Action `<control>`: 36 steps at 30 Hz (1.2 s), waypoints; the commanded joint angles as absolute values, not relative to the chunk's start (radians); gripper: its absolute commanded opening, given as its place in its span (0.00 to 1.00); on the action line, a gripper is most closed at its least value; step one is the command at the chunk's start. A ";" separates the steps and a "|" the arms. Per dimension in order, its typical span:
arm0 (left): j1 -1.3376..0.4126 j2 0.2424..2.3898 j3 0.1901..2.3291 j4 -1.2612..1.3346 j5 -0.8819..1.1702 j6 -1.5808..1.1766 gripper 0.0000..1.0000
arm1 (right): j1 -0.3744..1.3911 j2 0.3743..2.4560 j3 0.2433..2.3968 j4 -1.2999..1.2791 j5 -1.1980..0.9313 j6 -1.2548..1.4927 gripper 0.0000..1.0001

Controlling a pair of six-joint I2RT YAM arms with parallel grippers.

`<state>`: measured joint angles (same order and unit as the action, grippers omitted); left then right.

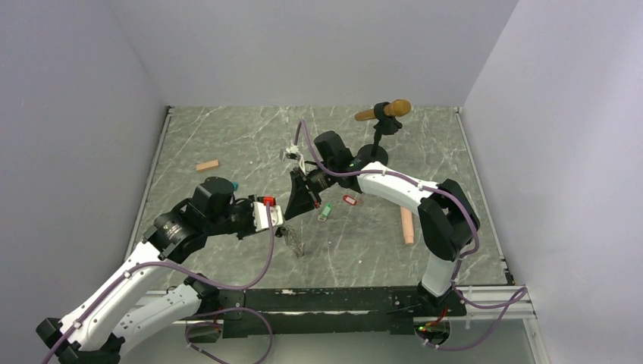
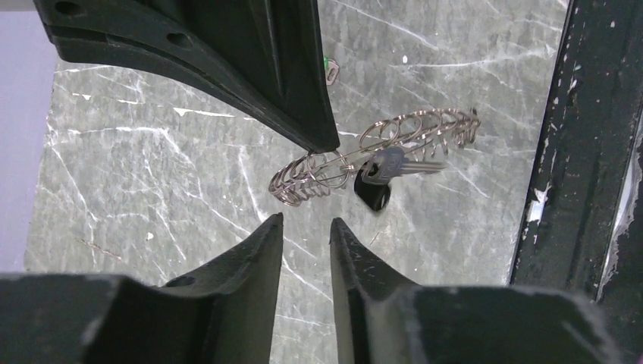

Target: Put the keys on the keyring

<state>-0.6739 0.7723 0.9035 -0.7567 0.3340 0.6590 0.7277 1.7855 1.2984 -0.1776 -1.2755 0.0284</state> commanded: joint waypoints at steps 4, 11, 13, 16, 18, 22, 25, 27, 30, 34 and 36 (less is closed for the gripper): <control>-0.677 0.727 0.899 -0.710 0.293 0.598 0.40 | 0.723 1.732 1.346 -0.197 -1.267 -0.021 0.00; -0.673 0.663 0.837 -0.658 0.151 0.493 0.54 | 0.724 1.740 1.454 -0.447 -1.136 -0.247 0.00; -0.665 0.651 0.802 -0.617 0.087 0.420 0.61 | 0.723 1.746 1.511 -0.541 -1.057 -0.341 0.00; -0.607 0.647 0.761 -0.568 0.026 0.318 0.77 | 0.723 1.757 1.588 -0.630 -0.931 -0.438 0.00; -0.534 0.651 0.740 -0.541 0.010 0.267 0.87 | 0.721 1.768 1.629 -0.661 -0.852 -0.478 0.00; -0.464 0.607 0.686 -0.460 -0.050 0.220 0.97 | 0.705 1.819 1.707 -0.690 -0.702 -0.528 0.00; -0.446 0.576 0.616 -0.383 -0.113 0.195 0.98 | 0.696 1.878 1.782 -0.685 -0.562 -0.565 0.00; -0.444 0.558 0.602 -0.366 -0.107 0.193 0.99 | 0.688 1.912 1.827 -0.673 -0.470 -0.585 0.00; -0.443 0.543 0.598 -0.365 -0.120 0.203 0.99 | 0.657 1.962 1.903 -0.667 -0.432 -0.597 0.00; -0.443 0.530 0.594 -0.359 -0.121 0.209 0.99 | 0.638 2.029 1.999 -0.670 -0.391 -0.613 0.00; -0.443 0.531 0.598 -0.364 -0.130 0.210 0.99 | 0.637 2.063 2.040 -0.677 -0.388 -0.610 0.00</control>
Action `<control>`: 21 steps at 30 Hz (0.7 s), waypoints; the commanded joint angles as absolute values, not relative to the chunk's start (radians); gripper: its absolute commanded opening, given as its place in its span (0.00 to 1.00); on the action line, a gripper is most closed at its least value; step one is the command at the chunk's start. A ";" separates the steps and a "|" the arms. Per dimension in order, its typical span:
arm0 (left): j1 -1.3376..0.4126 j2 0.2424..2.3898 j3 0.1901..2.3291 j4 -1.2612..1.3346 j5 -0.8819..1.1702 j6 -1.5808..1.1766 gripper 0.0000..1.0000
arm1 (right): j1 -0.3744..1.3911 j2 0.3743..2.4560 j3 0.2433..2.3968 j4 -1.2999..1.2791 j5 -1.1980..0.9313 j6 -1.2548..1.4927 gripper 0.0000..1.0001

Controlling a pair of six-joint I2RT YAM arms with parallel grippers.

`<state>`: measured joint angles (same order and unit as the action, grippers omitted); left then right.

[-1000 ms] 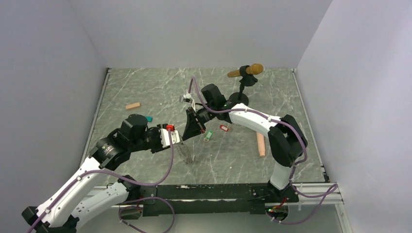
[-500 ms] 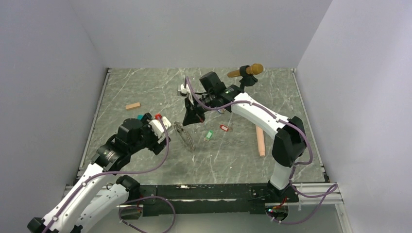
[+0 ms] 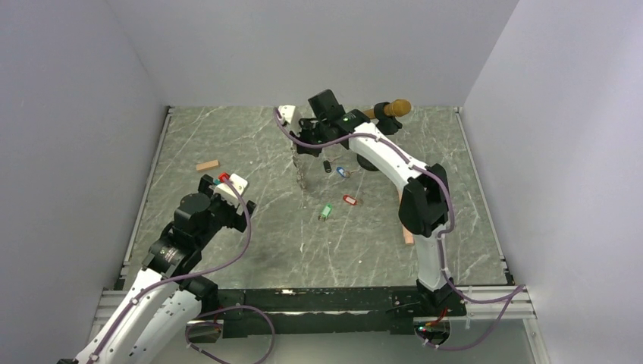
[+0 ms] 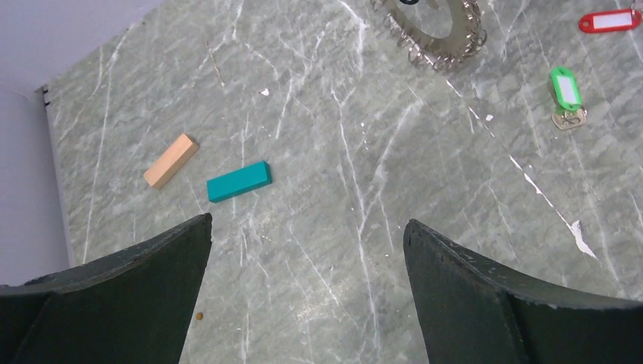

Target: Put the keys on the keyring

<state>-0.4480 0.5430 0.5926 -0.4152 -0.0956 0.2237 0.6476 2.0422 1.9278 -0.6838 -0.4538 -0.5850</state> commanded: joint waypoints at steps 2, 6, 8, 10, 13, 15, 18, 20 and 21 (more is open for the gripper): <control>-0.442 0.531 0.598 -0.364 -0.133 0.211 0.99 | 0.641 2.095 2.084 -0.685 -0.408 -0.595 0.00; -0.441 0.531 0.604 -0.368 -0.146 0.216 0.99 | 0.651 2.169 2.213 -0.692 -0.466 -0.557 0.00; -0.438 0.531 0.602 -0.368 -0.155 0.217 0.99 | 0.649 2.207 2.277 -0.672 -0.476 -0.534 0.00; -0.436 0.525 0.599 -0.364 -0.152 0.218 0.99 | 0.643 2.235 2.302 -0.602 -0.447 -0.512 0.00; -0.436 0.527 0.598 -0.366 -0.148 0.219 0.99 | 0.613 2.289 2.325 -0.463 -0.396 -0.422 0.00; -0.434 0.531 0.598 -0.367 -0.148 0.220 0.99 | 0.588 2.348 2.379 -0.399 -0.348 -0.339 0.00; -0.433 0.534 0.598 -0.366 -0.151 0.222 0.99 | 0.569 2.398 2.376 -0.311 -0.265 -0.307 0.00; -0.431 0.540 0.597 -0.364 -0.145 0.224 0.99 | 0.554 2.416 2.353 -0.292 -0.252 -0.320 0.00; -0.431 0.545 0.597 -0.365 -0.142 0.224 0.99 | 0.542 2.421 2.338 -0.291 -0.257 -0.323 0.00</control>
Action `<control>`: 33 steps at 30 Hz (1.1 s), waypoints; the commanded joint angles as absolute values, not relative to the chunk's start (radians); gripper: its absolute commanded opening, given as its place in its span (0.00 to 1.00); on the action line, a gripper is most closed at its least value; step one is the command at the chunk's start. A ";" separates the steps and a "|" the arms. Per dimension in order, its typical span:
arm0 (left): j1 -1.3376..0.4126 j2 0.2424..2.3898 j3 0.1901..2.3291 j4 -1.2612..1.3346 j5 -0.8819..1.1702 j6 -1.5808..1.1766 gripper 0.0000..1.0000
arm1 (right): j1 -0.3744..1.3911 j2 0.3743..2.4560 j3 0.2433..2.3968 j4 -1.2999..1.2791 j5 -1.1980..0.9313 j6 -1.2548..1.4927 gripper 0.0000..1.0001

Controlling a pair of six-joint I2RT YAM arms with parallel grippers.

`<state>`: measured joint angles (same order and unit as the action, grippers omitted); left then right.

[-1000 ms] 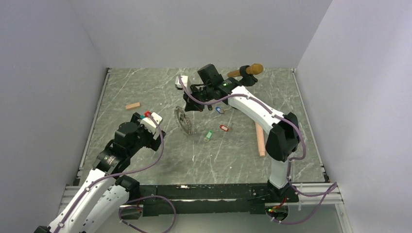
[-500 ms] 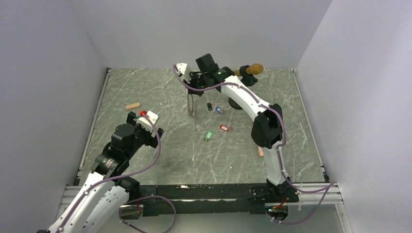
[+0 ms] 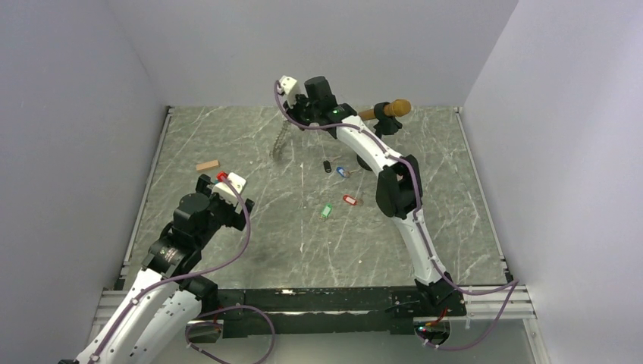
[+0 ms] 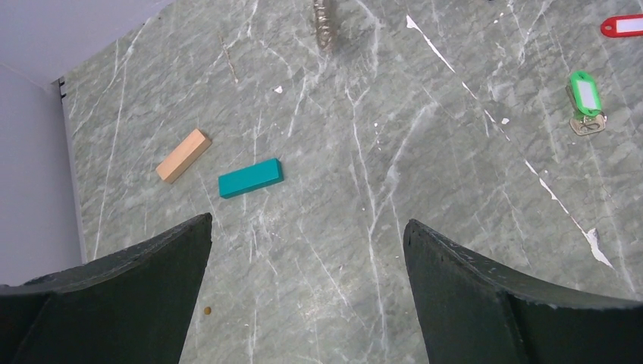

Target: Put the keys on the keyring

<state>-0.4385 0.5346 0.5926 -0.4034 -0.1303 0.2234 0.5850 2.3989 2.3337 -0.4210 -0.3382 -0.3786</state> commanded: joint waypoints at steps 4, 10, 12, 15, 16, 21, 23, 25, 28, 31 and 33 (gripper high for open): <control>-0.430 0.559 0.602 -0.367 -0.125 0.225 0.99 | 0.486 2.406 2.221 -0.293 -0.266 -0.351 0.00; -0.426 0.557 0.601 -0.362 -0.103 0.225 0.99 | 0.423 2.318 2.034 -0.268 -0.313 -0.366 0.00; -0.426 0.558 0.604 -0.365 -0.099 0.224 0.99 | 0.418 2.309 2.021 -0.273 -0.311 -0.372 0.00; -0.426 0.552 0.604 -0.367 -0.093 0.222 0.99 | 0.413 2.304 2.036 -0.289 -0.301 -0.371 0.11; -0.426 0.548 0.604 -0.368 -0.093 0.219 1.00 | 0.412 2.299 2.048 -0.298 -0.297 -0.369 0.23; -0.417 0.506 0.598 -0.357 -0.054 0.202 1.00 | 0.412 2.192 2.067 -0.366 -0.393 -0.326 0.63; -0.404 0.491 0.598 -0.350 -0.026 0.192 0.99 | 0.413 2.107 2.037 -0.403 -0.514 -0.324 0.73; -0.384 0.480 0.598 -0.340 -0.002 0.178 0.99 | 0.416 2.045 2.019 -0.452 -0.607 -0.316 0.82; -0.354 0.465 0.606 -0.325 0.068 0.141 1.00 | 0.415 1.948 1.969 -0.517 -0.724 -0.308 0.90; -0.339 0.452 0.625 -0.308 0.115 0.054 0.99 | 0.414 1.824 1.879 -0.572 -0.798 -0.340 1.00; -0.338 0.449 0.644 -0.292 0.144 -0.045 0.99 | 0.413 1.718 1.783 -0.578 -0.795 -0.380 1.00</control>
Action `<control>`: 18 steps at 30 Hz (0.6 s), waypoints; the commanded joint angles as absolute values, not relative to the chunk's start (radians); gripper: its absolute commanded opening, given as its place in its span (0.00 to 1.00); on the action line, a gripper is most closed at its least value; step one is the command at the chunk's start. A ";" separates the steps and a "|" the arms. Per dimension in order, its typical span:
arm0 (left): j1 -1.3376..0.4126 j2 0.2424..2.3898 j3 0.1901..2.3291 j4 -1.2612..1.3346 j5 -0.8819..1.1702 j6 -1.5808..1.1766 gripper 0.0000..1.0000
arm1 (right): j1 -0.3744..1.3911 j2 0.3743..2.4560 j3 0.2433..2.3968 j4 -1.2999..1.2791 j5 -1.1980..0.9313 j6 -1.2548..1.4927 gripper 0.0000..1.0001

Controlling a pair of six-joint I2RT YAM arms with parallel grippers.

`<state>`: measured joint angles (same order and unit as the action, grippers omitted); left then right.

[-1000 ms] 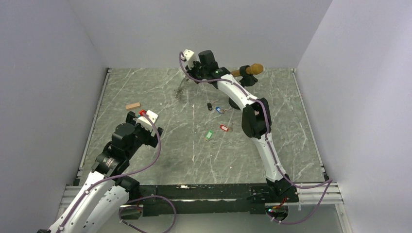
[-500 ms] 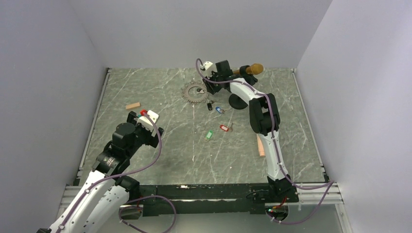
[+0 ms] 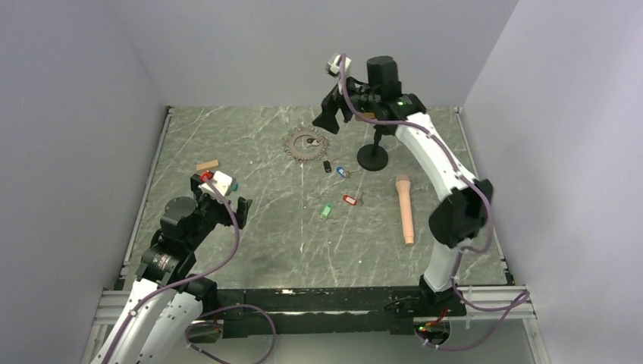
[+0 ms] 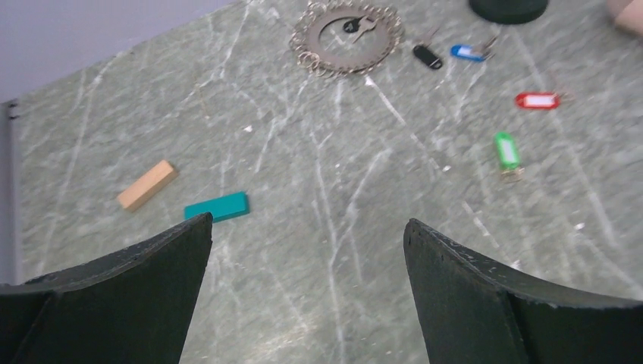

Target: Put the keys on the keyring

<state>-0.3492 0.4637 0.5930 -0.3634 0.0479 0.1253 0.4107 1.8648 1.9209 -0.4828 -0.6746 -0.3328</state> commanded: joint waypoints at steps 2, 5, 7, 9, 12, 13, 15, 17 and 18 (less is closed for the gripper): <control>-0.336 0.447 0.670 -0.269 0.209 -0.124 0.99 | 0.409 1.592 1.659 -0.527 -0.748 -0.375 1.00; -0.336 0.451 0.716 -0.219 0.312 -0.224 0.99 | 0.367 1.438 1.559 -0.539 -0.745 -0.343 1.00; -0.336 0.457 0.731 -0.192 0.335 -0.260 0.99 | 0.313 1.359 1.487 -0.529 -0.785 -0.307 1.00; -0.335 0.473 0.744 -0.181 0.347 -0.261 0.99 | 0.240 1.288 1.425 -0.500 -0.852 -0.256 1.00; -0.335 0.519 0.784 -0.224 0.342 -0.214 0.99 | 0.143 1.188 1.340 -0.449 -0.881 -0.156 1.00; -0.335 0.535 0.804 -0.254 0.336 -0.203 0.99 | 0.119 1.154 1.315 -0.440 -0.863 -0.123 1.00; -0.336 0.560 0.848 -0.311 0.326 -0.186 0.99 | 0.092 1.093 1.275 -0.432 -0.767 -0.043 1.00; -0.335 0.568 0.882 -0.355 0.324 -0.175 0.99 | 0.072 1.038 1.243 -0.440 -0.682 -0.004 1.00; -0.335 0.564 0.888 -0.368 0.322 -0.172 1.00 | 0.057 1.011 1.226 -0.439 -0.640 0.044 1.00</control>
